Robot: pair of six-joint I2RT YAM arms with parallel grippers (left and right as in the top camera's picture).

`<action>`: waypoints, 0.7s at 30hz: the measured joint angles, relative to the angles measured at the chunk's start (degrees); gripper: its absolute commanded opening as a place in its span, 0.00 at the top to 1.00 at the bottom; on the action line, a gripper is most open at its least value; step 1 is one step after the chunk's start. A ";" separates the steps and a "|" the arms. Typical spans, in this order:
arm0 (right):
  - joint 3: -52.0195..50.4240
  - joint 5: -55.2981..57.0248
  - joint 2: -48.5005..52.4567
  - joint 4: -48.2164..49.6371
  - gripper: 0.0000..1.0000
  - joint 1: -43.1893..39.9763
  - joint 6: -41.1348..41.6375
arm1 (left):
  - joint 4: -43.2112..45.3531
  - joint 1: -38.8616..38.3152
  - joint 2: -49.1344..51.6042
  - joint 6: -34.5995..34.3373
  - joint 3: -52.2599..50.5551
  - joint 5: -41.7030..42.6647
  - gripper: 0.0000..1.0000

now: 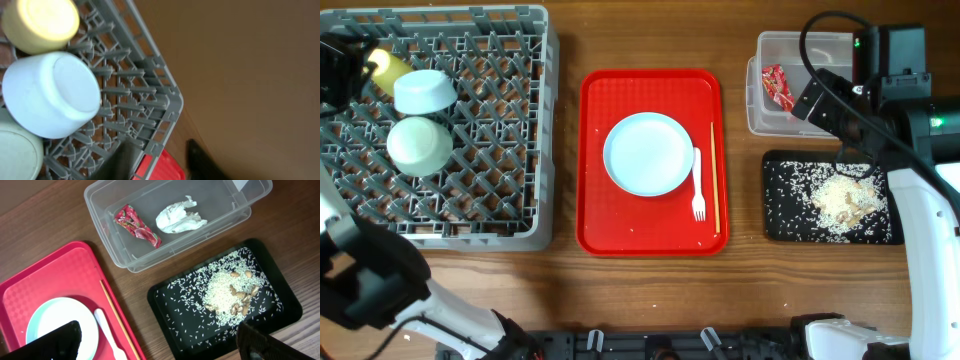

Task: Sort waste into correct bins and load items into the dishwasher rack
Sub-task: 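Carry the light-blue bowl to the rack and place it, then release the bowl and move the left gripper back toward the plate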

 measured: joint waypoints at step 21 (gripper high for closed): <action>0.00 0.00 0.00 0.00 0.00 0.00 0.00 | -2.67 -14.40 12.79 4.11 0.02 -46.66 0.96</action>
